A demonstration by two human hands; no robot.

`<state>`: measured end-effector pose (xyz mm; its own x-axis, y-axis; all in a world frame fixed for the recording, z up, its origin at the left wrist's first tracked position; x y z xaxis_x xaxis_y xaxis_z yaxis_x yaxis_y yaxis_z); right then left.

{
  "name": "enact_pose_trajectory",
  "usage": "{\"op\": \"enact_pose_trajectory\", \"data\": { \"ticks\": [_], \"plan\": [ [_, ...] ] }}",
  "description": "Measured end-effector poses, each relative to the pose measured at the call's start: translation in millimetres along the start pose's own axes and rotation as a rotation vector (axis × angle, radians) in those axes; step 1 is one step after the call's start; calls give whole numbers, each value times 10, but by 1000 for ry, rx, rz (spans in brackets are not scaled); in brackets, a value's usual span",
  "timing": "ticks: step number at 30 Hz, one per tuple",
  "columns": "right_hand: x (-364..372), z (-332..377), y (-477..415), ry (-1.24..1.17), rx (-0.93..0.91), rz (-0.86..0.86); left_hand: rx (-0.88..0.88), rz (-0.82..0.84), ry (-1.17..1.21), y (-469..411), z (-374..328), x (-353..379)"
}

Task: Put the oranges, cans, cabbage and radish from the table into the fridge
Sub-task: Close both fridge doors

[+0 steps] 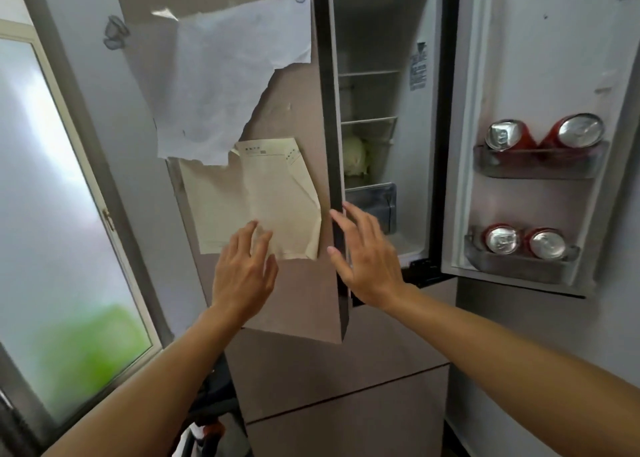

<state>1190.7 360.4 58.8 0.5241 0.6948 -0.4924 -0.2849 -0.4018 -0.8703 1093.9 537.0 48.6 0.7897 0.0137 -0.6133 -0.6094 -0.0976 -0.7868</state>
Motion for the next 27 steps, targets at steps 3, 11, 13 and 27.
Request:
{"op": "enact_pose_trajectory", "data": {
  "ticks": [3, 11, 13, 27],
  "plan": [
    [184, 60, -94, 19, -148, -91, 18, 31, -108, -145, 92, 210],
    [1089, -109, -331, 172, -191, -46, 126, 58, -218, -375, 487, 674],
    [1247, -151, -337, 191, -203, -67, 172, 13, -199, -376, 553, 750],
    [1807, -348, -512, 270, -222, -128, 332, -211, -186, -477, 807, 1138]
  ]
}}
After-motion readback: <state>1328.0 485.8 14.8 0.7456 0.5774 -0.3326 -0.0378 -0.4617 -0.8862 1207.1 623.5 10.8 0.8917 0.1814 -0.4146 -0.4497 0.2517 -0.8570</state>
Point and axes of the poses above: each hand's wrist, its own y-axis away from the middle knuckle, its own x-axis out of the palm, z = x × y, the point moved 6 cm from there along -y, towards the middle knuckle, and after that the axes turned 15 degrees about y, right-handed, at the moved point
